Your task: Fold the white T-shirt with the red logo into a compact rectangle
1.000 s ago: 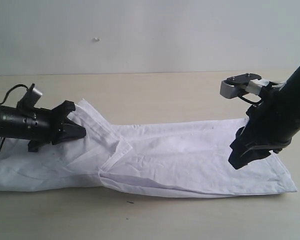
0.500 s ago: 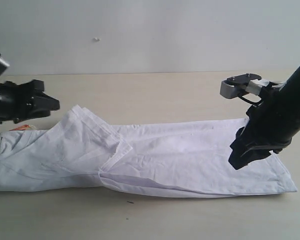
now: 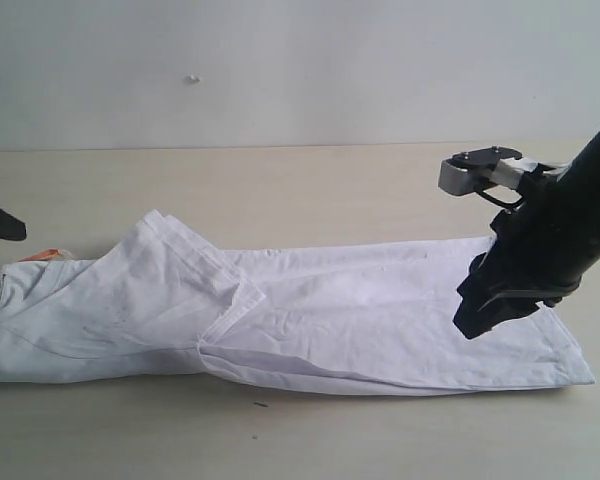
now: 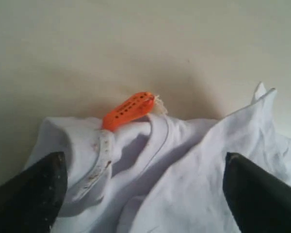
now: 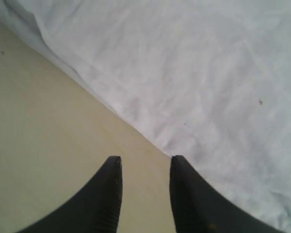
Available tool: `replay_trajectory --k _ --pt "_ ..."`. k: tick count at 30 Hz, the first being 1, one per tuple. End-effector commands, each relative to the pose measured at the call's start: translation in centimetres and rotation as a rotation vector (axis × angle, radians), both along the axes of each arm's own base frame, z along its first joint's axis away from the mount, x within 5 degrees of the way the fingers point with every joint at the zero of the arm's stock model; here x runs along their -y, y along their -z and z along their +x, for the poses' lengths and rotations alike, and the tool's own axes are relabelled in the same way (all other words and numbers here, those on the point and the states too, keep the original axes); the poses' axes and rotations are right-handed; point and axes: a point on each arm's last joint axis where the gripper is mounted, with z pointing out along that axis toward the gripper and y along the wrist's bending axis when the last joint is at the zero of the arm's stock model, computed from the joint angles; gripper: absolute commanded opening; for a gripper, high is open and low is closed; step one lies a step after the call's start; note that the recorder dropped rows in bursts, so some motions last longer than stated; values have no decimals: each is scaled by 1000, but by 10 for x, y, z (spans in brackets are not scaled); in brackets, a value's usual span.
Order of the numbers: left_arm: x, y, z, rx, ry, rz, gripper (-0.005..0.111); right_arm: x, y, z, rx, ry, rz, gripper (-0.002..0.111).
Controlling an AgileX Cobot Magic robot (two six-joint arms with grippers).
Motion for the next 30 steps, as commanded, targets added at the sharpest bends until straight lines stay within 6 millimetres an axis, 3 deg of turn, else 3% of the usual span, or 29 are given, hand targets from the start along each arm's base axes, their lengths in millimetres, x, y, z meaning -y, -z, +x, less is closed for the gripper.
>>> replay_trajectory --k 1,9,23,30 --pt "-7 2 -5 -47 12 95 84 -2 -3 -1 2 14 27 33" --pt "-19 13 -13 -117 116 291 84 -3 -4 -1 1 15 42 33" --pt "-13 42 -16 -225 166 192 84 -3 -4 -1 5 5 41 33" --pt "2 46 -14 -169 260 24 84 -3 -4 -1 5 5 41 33"
